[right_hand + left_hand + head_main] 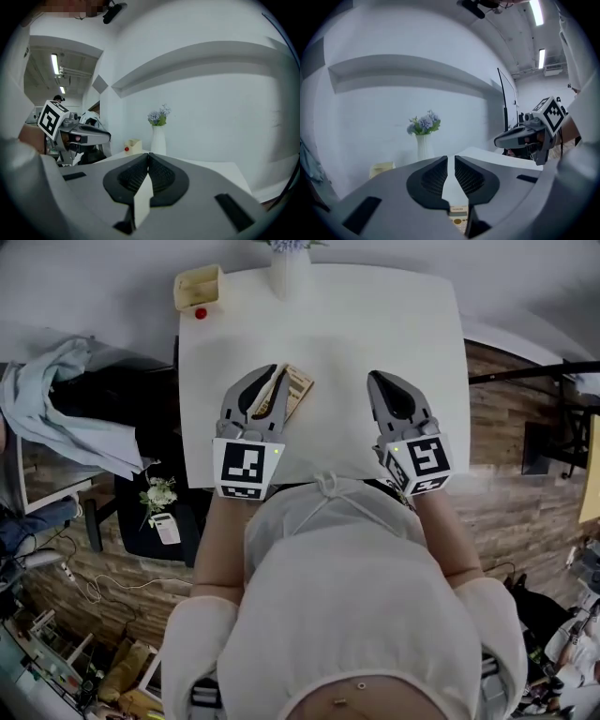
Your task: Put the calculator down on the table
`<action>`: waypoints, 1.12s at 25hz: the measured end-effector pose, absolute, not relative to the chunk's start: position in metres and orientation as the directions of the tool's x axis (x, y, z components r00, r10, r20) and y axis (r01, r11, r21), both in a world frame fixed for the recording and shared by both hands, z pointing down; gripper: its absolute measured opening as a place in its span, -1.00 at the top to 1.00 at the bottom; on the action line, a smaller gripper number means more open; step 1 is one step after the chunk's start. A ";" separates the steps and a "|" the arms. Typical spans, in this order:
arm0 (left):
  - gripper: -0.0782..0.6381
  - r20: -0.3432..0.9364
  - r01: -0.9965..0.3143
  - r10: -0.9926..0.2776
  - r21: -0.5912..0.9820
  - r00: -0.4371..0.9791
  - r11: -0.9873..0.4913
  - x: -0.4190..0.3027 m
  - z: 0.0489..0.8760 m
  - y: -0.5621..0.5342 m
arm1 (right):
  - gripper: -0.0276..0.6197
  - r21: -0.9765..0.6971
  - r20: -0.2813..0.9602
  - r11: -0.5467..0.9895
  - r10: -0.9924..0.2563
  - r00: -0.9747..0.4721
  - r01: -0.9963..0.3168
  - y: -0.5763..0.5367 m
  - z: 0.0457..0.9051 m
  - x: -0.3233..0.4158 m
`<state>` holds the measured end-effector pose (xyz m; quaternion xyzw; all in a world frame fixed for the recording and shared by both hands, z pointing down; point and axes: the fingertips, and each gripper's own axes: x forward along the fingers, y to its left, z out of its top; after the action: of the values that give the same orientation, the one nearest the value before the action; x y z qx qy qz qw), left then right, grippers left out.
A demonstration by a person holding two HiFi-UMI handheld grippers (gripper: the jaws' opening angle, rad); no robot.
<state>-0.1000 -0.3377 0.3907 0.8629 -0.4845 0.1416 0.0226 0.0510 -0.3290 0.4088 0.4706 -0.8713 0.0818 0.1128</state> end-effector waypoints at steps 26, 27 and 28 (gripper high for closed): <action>0.73 0.095 -0.828 -0.829 -0.062 0.551 -0.557 -0.101 0.311 -0.320 | 0.90 0.052 0.062 0.618 -0.786 -0.615 -0.785 -0.320 0.334 0.066; 0.73 0.099 -0.828 -0.829 -0.061 0.550 -0.557 -0.101 0.312 -0.320 | 0.90 0.052 0.063 0.617 -0.787 -0.614 -0.785 -0.320 0.334 0.066; 0.73 0.102 -0.829 -0.829 -0.059 0.549 -0.556 -0.101 0.312 -0.320 | 0.90 0.051 0.065 0.615 -0.788 -0.612 -0.787 -0.320 0.335 0.066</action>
<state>-0.1012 -0.3204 0.3123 0.8802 -0.4710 0.0590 -0.0018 0.0656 -0.3205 0.3351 0.4384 -0.8978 -0.0089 0.0405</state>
